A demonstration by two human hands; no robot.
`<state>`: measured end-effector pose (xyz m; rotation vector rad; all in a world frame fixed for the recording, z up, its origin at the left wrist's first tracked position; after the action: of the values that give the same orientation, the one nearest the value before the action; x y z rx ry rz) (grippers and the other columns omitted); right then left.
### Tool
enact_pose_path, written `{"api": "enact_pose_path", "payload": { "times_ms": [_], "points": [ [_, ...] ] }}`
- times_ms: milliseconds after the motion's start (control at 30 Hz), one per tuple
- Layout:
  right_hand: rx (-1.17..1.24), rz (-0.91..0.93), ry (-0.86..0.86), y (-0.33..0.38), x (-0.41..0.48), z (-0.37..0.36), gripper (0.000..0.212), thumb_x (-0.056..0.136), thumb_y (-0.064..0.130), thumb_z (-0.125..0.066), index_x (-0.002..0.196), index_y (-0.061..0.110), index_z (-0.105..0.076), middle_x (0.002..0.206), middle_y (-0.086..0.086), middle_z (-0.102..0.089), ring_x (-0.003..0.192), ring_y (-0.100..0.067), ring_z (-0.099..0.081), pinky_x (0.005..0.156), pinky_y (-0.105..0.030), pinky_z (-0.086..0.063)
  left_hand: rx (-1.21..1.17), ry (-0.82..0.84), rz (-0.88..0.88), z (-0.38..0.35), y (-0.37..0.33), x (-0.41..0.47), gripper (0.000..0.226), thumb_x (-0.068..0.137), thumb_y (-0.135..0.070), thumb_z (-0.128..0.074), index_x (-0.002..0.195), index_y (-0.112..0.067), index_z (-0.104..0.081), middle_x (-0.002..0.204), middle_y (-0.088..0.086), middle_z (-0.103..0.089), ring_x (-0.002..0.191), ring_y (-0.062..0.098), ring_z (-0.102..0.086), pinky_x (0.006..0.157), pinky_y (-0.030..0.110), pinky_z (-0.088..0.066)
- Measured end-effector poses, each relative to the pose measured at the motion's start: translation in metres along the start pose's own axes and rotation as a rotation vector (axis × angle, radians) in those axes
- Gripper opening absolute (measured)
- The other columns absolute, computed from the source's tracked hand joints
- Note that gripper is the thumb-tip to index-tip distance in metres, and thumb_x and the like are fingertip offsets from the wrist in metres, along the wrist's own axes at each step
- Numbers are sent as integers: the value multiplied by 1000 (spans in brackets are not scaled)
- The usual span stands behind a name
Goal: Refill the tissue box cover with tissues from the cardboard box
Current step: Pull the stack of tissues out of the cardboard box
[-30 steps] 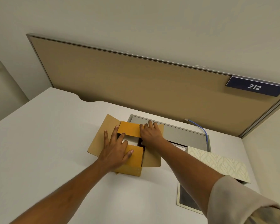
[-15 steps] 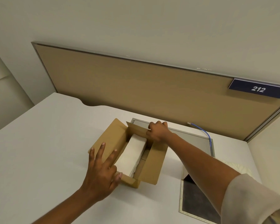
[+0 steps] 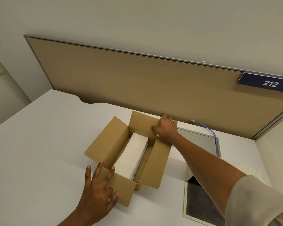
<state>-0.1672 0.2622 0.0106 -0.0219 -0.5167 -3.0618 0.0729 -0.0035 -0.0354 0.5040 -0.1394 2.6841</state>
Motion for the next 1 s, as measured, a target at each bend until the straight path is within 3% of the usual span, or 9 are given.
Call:
{"api": "enact_pose_path", "payload": {
  "times_ms": [233,333,433,533,600,667,733,833,1000],
  "points": [
    [-267,27,-46,4,6,4,59,79,54,-65,112,8,-47,109,-11,-61,110,-34,-43,84,-42,-33,-36,-65,-100,-3,8,10,55,92,-47,-37,51,-21,-62,130,6,-61,136,38,-31,104,69,-24],
    [-317,170,-124,20,2,12,60,79,40,-66,124,7,-45,127,-15,-52,126,-36,-34,95,-44,-31,-93,-135,-129,5,9,23,52,92,-41,-38,52,-18,-60,125,8,-65,133,43,-37,103,68,-28],
    [-340,477,-202,44,-10,18,57,81,30,-63,131,7,-47,138,-18,-46,132,-37,-30,100,-46,-31,-111,-142,-54,13,5,47,46,91,-39,-41,58,-19,-66,114,7,-71,124,41,-50,103,63,-33],
    [-388,843,-32,66,-25,12,67,75,34,-76,130,9,-48,139,-19,-47,130,-36,-35,100,-45,-36,-81,55,135,21,-2,80,41,85,-43,-43,74,-18,-74,94,5,-75,109,32,-60,98,53,-43],
    [-428,948,126,77,-31,4,77,66,30,-84,131,8,-48,139,-20,-45,127,-36,-37,99,-44,-39,-16,248,241,20,-7,98,45,83,-49,-43,95,-15,-71,98,4,-73,108,29,-58,97,46,-43],
    [-520,967,238,85,-33,-6,76,65,27,-84,130,8,-50,137,-20,-45,123,-33,-38,97,-42,-40,35,434,301,7,-11,107,59,86,-54,-40,124,-12,-54,124,8,-63,117,27,-50,102,42,-36],
    [-620,951,306,88,-32,-18,69,71,28,-81,131,10,-51,135,-16,-47,120,-29,-39,97,-40,-41,77,543,286,-9,-14,111,70,87,-55,-40,138,-7,-37,139,13,-50,123,30,-45,105,42,-31],
    [-700,923,371,89,-29,-35,62,79,31,-76,132,12,-49,130,-11,-51,113,-26,-43,97,-37,-39,111,598,276,-26,-19,117,76,89,-49,-47,144,-1,-24,147,21,-38,132,35,-38,110,44,-27],
    [-816,924,429,95,-20,-55,70,80,34,-75,140,15,-42,137,-9,-49,120,-26,-43,101,-37,-40,107,664,309,-47,-22,124,82,89,-42,-56,147,-1,-15,149,25,-33,133,39,-38,107,45,-36]
  ]
}}
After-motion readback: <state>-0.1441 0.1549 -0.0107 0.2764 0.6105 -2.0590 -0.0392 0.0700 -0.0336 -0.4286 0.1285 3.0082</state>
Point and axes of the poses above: each hand's wrist, its own x-axis towards the middle knuckle, its own z-axis out of the back of the hand, y = z × x, the point moved 1 cm from there along x, towards the middle knuckle
